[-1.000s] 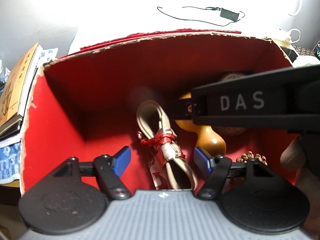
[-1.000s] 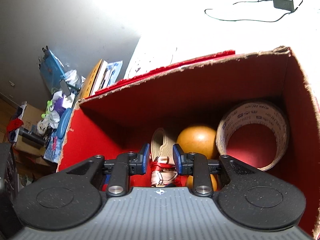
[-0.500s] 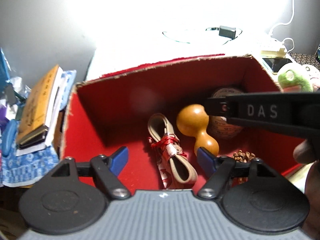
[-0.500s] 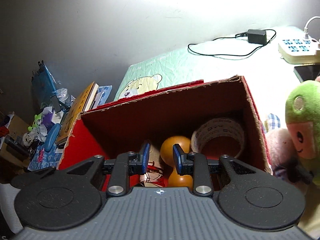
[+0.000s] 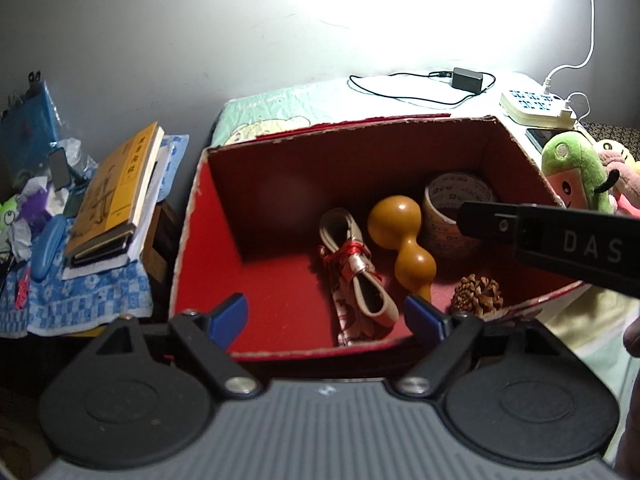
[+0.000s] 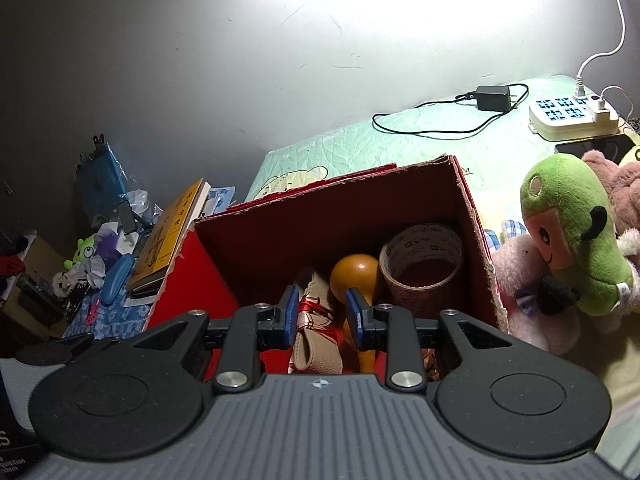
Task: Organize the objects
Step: 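Open the right gripper and withdraw it up out of the red box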
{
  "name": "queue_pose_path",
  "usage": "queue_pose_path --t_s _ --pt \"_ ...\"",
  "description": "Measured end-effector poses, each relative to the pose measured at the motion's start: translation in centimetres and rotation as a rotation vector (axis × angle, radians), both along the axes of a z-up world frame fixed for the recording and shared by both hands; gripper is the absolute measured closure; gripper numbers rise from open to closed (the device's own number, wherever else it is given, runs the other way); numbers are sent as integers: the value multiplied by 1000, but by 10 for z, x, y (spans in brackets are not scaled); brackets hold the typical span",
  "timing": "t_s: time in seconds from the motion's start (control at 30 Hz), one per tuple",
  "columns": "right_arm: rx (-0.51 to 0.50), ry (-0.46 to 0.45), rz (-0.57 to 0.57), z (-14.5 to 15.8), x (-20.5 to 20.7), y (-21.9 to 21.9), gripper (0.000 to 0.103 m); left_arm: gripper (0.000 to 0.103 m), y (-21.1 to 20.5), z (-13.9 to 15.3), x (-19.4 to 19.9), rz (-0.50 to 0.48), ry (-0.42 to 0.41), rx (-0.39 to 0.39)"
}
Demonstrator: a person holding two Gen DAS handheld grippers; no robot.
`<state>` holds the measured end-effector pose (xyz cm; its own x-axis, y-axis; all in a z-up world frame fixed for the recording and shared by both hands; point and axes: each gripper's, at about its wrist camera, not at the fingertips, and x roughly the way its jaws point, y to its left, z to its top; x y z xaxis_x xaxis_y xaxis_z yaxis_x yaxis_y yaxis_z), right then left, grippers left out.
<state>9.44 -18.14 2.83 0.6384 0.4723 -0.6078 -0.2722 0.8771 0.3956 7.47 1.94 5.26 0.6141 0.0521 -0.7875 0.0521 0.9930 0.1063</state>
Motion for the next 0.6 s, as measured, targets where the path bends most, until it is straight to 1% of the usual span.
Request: queue_pose_path --t_s 0.1,0.2,0.33,0.6 --pt "1 -10 10 1 -10 1 73 14 2 6 -11 15 -16 2" --pt "12 -18 18 3 -20 1 73 13 5 12 -21 19 -23 -15" --pt "25 -21 18 3 -29 1 73 13 6 15 -33 29 -30 -10" --pt "37 -5 31 -1 -44 2 72 13 17 14 -49 55 -7 -33"
